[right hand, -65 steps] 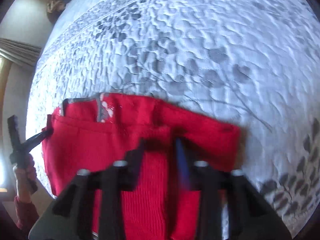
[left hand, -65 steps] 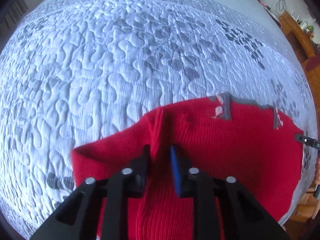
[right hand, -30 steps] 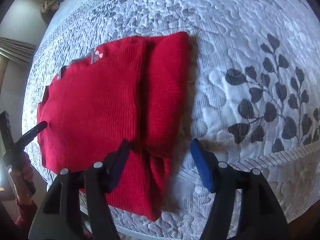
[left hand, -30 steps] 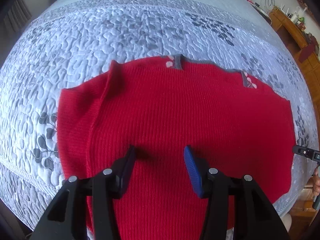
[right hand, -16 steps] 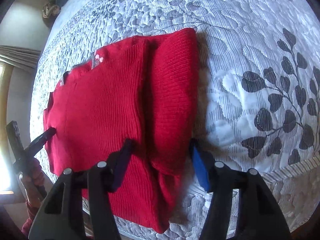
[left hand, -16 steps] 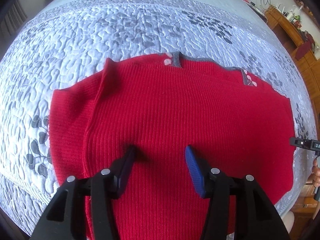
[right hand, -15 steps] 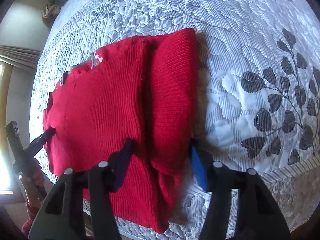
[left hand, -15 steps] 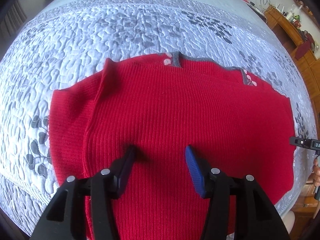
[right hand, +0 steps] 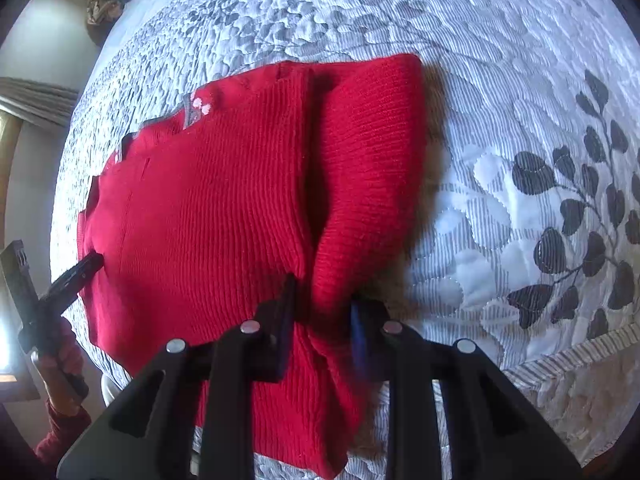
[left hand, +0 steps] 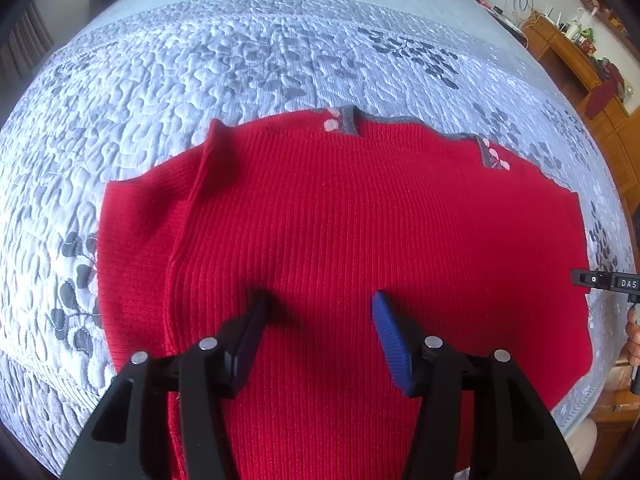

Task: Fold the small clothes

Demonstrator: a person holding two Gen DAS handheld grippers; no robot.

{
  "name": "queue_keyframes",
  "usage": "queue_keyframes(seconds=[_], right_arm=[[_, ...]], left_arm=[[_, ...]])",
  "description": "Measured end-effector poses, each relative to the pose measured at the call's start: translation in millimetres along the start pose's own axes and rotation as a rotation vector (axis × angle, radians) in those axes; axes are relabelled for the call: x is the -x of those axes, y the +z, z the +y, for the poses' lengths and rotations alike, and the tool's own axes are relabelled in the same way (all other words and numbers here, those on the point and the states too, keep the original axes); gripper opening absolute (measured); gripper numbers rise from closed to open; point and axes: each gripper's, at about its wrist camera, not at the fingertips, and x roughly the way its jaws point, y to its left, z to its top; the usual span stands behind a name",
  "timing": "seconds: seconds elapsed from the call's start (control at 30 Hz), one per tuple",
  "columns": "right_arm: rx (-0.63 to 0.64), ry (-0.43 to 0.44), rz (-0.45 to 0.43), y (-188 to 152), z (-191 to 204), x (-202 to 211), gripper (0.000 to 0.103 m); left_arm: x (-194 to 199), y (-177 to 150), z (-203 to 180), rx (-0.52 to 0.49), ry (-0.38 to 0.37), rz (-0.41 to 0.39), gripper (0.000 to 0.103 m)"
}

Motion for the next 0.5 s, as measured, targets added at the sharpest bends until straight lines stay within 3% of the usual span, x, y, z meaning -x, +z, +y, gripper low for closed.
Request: queue_keyframes(seconds=[0.5], right_arm=[[-0.016,-0.087,-0.014,-1.1,7.0,-5.9,0.022]], left_arm=[[-6.2,0.0,1.3,-0.009,-0.022,-0.010,0.064]])
